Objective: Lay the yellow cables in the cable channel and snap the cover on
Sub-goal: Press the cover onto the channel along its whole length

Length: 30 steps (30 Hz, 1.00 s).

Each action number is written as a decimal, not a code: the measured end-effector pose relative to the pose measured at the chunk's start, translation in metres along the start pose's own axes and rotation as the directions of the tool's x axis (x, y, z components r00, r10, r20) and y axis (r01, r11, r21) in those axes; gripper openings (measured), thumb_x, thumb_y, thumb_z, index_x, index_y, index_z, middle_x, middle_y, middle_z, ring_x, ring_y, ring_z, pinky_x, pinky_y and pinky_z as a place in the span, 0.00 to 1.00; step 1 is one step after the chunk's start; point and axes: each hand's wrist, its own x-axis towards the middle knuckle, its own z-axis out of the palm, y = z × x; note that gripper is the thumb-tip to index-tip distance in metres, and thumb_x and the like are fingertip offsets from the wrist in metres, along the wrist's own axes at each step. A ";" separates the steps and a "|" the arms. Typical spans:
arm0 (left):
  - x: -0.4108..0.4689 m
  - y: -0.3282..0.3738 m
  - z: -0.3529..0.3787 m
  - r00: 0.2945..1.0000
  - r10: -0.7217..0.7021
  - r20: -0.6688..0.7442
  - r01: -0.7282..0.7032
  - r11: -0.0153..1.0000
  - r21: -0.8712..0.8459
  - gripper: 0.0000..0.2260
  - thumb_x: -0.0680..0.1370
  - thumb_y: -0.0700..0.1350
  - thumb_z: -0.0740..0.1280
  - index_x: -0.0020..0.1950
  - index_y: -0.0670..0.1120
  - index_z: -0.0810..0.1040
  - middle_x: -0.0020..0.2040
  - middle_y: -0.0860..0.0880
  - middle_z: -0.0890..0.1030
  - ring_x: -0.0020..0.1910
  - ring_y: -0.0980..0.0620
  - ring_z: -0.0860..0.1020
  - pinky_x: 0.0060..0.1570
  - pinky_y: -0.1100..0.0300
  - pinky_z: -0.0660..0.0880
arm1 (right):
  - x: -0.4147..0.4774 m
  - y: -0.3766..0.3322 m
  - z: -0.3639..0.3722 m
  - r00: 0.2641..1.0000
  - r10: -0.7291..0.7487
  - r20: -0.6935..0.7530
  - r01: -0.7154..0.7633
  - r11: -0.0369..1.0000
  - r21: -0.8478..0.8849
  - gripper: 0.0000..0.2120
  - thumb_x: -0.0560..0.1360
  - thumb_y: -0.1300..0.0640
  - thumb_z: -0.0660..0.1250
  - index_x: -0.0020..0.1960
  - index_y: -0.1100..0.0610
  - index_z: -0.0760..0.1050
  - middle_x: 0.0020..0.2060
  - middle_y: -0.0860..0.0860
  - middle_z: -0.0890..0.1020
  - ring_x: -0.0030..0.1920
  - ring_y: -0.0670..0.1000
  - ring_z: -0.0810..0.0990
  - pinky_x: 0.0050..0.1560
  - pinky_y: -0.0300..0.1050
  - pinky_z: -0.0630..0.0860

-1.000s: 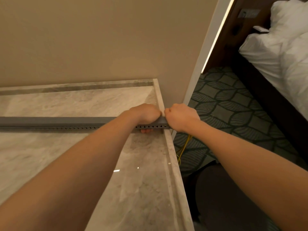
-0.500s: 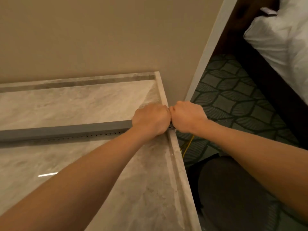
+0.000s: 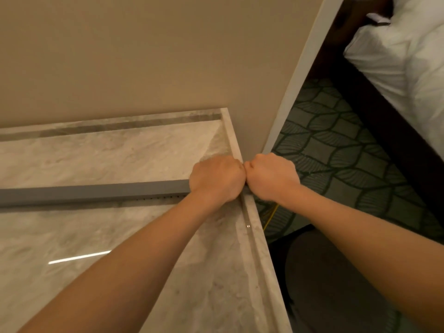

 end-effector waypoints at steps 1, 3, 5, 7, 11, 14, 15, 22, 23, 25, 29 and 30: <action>0.000 -0.001 0.001 0.999 -0.017 -0.034 0.016 1.000 -0.026 0.16 0.81 0.45 0.50 0.51 0.44 0.77 0.50 0.43 0.79 0.48 0.42 0.77 0.38 0.54 0.65 | 0.001 0.000 0.001 1.000 0.019 0.000 -0.019 1.000 0.010 0.20 0.80 0.52 0.49 0.37 0.55 0.74 0.28 0.48 0.67 0.34 0.56 0.76 0.27 0.42 0.63; -0.002 0.000 0.003 0.992 -0.061 -0.109 0.052 0.995 -0.090 0.20 0.82 0.48 0.48 0.46 0.44 0.77 0.46 0.43 0.81 0.43 0.42 0.78 0.37 0.54 0.66 | 0.003 -0.001 0.004 0.998 0.055 -0.029 -0.055 0.998 0.008 0.23 0.81 0.50 0.47 0.35 0.54 0.73 0.26 0.48 0.65 0.30 0.54 0.72 0.26 0.41 0.62; -0.007 -0.002 0.004 0.978 -0.062 -0.200 0.039 0.992 -0.118 0.21 0.83 0.50 0.47 0.42 0.45 0.77 0.42 0.43 0.81 0.40 0.42 0.78 0.35 0.54 0.66 | 0.002 -0.002 0.003 0.995 0.058 -0.081 -0.059 0.998 -0.005 0.21 0.81 0.52 0.49 0.32 0.53 0.69 0.26 0.48 0.66 0.33 0.55 0.75 0.29 0.43 0.65; -0.013 -0.008 0.003 0.972 0.004 -0.233 -0.019 0.998 -0.060 0.19 0.83 0.51 0.48 0.47 0.47 0.77 0.42 0.44 0.81 0.40 0.43 0.78 0.34 0.54 0.66 | -0.001 -0.003 0.000 0.991 0.047 -0.124 -0.050 0.998 -0.028 0.18 0.80 0.52 0.50 0.37 0.54 0.72 0.29 0.50 0.72 0.34 0.56 0.75 0.29 0.44 0.64; -0.031 -0.043 0.000 0.988 0.086 -0.126 -0.080 0.995 0.058 0.19 0.82 0.56 0.46 0.51 0.50 0.74 0.40 0.46 0.78 0.39 0.45 0.77 0.36 0.54 0.70 | -0.006 -0.009 -0.004 0.979 -0.033 -0.202 0.000 0.986 -0.165 0.14 0.78 0.54 0.50 0.50 0.57 0.73 0.42 0.55 0.80 0.40 0.58 0.78 0.28 0.44 0.61; -0.042 -0.074 -0.003 0.994 0.050 -0.094 -0.042 0.996 0.084 0.21 0.80 0.62 0.45 0.41 0.49 0.68 0.37 0.48 0.77 0.33 0.48 0.71 0.33 0.55 0.64 | -0.007 -0.015 -0.013 0.950 0.014 -0.311 -0.060 0.989 -0.138 0.20 0.80 0.48 0.47 0.54 0.57 0.74 0.48 0.55 0.81 0.48 0.58 0.77 0.45 0.50 0.69; -0.047 -0.084 -0.006 0.996 0.052 -0.072 -0.044 0.992 0.115 0.21 0.79 0.63 0.45 0.42 0.49 0.67 0.37 0.48 0.77 0.33 0.48 0.70 0.32 0.56 0.62 | -0.008 -0.020 -0.015 0.945 -0.014 -0.328 -0.041 0.986 -0.160 0.20 0.80 0.47 0.48 0.55 0.57 0.74 0.49 0.55 0.80 0.50 0.57 0.77 0.48 0.50 0.69; -0.071 -0.129 -0.020 0.981 0.186 0.058 -0.194 0.960 0.201 0.21 0.77 0.65 0.51 0.54 0.49 0.66 0.49 0.49 0.77 0.42 0.48 0.74 0.36 0.55 0.68 | -0.016 -0.067 -0.014 0.930 -0.183 -0.319 0.140 0.978 -0.155 0.24 0.76 0.38 0.54 0.60 0.55 0.71 0.52 0.53 0.78 0.52 0.56 0.74 0.52 0.51 0.68; -0.075 -0.135 -0.021 0.973 0.220 0.067 -0.230 0.953 0.200 0.19 0.78 0.63 0.54 0.58 0.49 0.65 0.52 0.49 0.76 0.46 0.48 0.75 0.39 0.54 0.70 | -0.017 -0.077 -0.014 0.931 -0.202 -0.304 0.164 0.976 -0.146 0.25 0.75 0.38 0.55 0.62 0.54 0.69 0.53 0.53 0.77 0.54 0.55 0.73 0.53 0.50 0.68; -0.082 -0.145 -0.019 0.956 0.288 0.063 -0.294 0.936 0.194 0.19 0.79 0.56 0.57 0.66 0.50 0.61 0.59 0.50 0.74 0.54 0.48 0.74 0.45 0.53 0.72 | -0.018 -0.093 -0.012 0.928 -0.248 -0.276 0.230 0.968 -0.096 0.25 0.75 0.40 0.59 0.66 0.53 0.67 0.57 0.52 0.76 0.56 0.54 0.72 0.56 0.50 0.69; -0.092 -0.176 -0.014 0.943 0.332 -0.008 -0.321 0.918 0.233 0.22 0.80 0.50 0.56 0.73 0.51 0.54 0.63 0.51 0.72 0.58 0.49 0.73 0.49 0.55 0.71 | -0.016 -0.122 -0.006 0.912 -0.321 -0.256 0.310 0.947 -0.084 0.23 0.75 0.50 0.65 0.68 0.54 0.67 0.57 0.54 0.76 0.55 0.56 0.74 0.54 0.53 0.72; -0.094 -0.187 -0.014 0.945 0.328 -0.011 -0.316 0.919 0.236 0.22 0.80 0.51 0.56 0.73 0.51 0.54 0.63 0.51 0.72 0.59 0.49 0.73 0.49 0.55 0.71 | -0.014 -0.128 -0.005 0.906 -0.320 -0.278 0.310 0.947 -0.080 0.22 0.74 0.52 0.67 0.66 0.55 0.70 0.55 0.55 0.77 0.53 0.57 0.75 0.52 0.53 0.73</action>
